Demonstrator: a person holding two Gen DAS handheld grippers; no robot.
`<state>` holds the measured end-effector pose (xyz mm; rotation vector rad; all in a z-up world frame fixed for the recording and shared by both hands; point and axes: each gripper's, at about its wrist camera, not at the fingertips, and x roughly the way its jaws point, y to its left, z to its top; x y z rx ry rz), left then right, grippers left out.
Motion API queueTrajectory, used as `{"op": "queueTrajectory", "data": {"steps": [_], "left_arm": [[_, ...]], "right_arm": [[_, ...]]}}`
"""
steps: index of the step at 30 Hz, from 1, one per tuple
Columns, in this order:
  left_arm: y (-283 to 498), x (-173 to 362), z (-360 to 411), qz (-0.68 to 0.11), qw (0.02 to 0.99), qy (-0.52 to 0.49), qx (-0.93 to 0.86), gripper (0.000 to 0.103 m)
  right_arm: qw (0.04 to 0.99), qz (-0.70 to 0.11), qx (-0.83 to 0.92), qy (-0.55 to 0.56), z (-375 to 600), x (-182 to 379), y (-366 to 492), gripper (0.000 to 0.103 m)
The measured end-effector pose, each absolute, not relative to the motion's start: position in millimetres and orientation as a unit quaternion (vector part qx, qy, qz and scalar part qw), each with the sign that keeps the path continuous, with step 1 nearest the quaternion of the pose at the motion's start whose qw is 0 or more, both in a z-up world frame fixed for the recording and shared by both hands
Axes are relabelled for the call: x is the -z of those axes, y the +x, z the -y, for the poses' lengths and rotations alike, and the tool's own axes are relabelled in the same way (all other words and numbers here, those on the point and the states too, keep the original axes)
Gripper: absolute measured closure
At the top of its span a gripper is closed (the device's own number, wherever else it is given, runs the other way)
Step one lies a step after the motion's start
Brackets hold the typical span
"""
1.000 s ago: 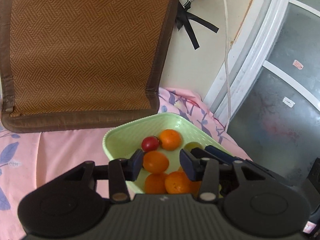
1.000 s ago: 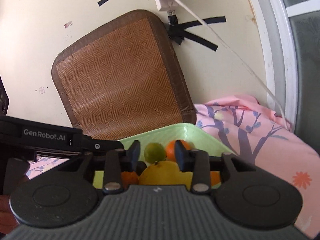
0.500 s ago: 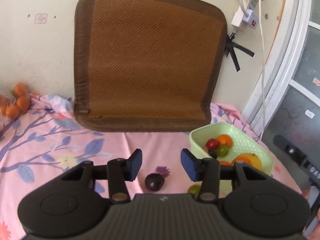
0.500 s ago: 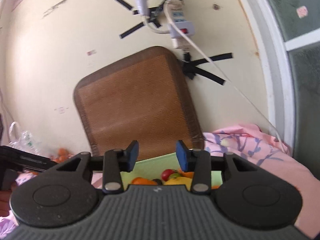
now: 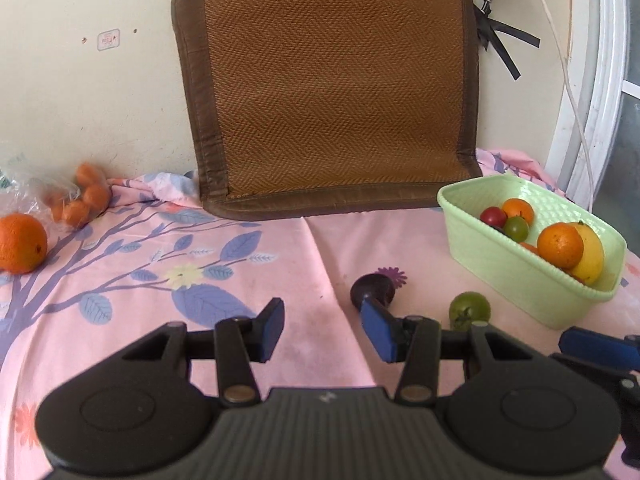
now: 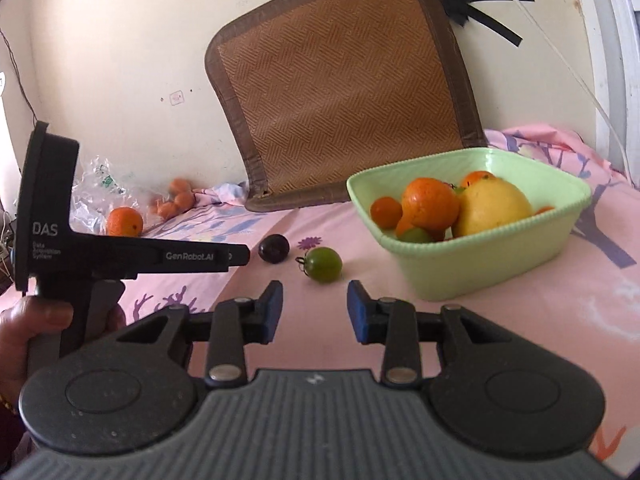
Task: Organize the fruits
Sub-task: 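Grasp the dark purple tomato with the left tool while the right grasps a green tomato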
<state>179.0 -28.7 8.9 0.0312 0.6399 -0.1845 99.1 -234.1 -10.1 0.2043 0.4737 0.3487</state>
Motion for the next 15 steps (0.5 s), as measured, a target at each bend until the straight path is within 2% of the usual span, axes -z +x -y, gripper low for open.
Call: {"op": "queueTrajectory", "data": {"steps": [15], "left_arm": [[165, -6, 11, -0.285, 0.955, -0.021, 0.075, 0.059]], "right_arm": [[0.959, -0.235, -0.135, 0.079, 227, 12, 99, 0.064]]}}
